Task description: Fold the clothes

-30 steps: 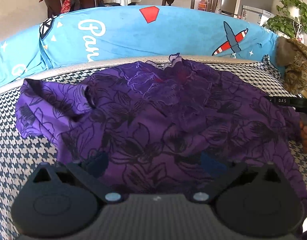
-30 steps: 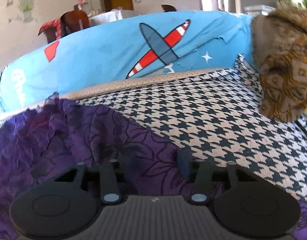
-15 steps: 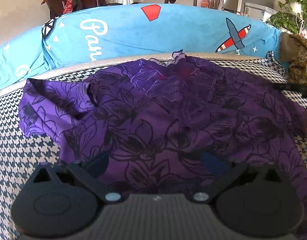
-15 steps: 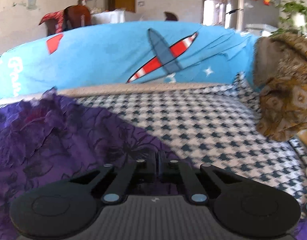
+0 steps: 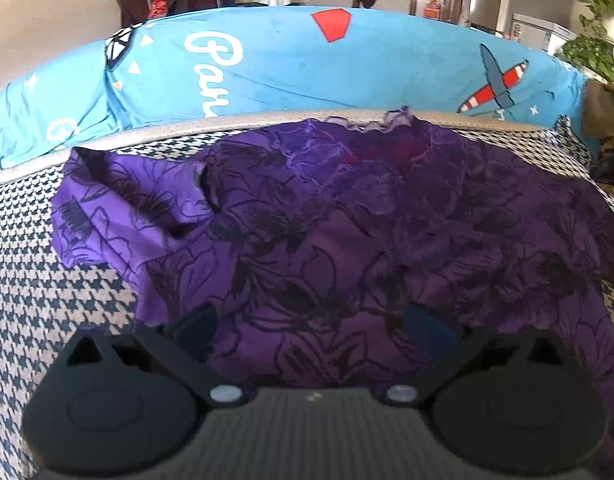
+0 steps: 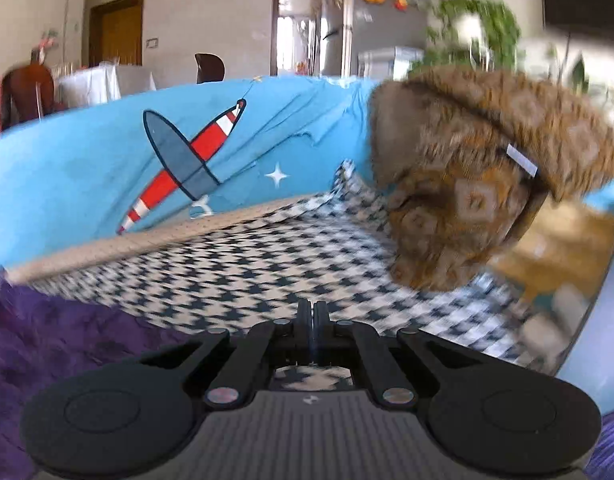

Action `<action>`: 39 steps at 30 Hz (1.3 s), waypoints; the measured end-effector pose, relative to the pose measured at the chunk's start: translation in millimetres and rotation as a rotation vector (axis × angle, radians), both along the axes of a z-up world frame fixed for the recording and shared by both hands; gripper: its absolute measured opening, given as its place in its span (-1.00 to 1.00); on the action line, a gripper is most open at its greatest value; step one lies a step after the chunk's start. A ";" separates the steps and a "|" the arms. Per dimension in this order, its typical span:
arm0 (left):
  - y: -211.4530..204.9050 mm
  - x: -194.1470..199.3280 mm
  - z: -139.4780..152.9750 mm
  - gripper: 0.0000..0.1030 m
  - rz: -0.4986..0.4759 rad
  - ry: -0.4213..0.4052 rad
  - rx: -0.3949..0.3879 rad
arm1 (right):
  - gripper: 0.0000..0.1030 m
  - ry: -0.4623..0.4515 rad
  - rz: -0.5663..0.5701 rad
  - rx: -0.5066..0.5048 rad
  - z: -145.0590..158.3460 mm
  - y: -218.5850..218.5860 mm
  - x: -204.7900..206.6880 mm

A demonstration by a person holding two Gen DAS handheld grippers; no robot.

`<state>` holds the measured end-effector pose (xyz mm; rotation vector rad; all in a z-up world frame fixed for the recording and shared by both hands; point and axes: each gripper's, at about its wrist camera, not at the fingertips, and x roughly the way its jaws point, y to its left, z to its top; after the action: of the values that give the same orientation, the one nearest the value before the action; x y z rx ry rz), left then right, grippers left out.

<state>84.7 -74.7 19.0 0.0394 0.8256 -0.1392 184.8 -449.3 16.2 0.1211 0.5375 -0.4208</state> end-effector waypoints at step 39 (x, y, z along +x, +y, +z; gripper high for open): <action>57.5 -41.6 25.0 1.00 0.175 -0.017 -0.002 | -0.10 0.180 0.395 0.441 -10.7 159.4 -103.0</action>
<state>43.1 -17.1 44.0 -0.0330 0.8080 0.0252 81.8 -289.9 5.5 0.3959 0.8085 0.0799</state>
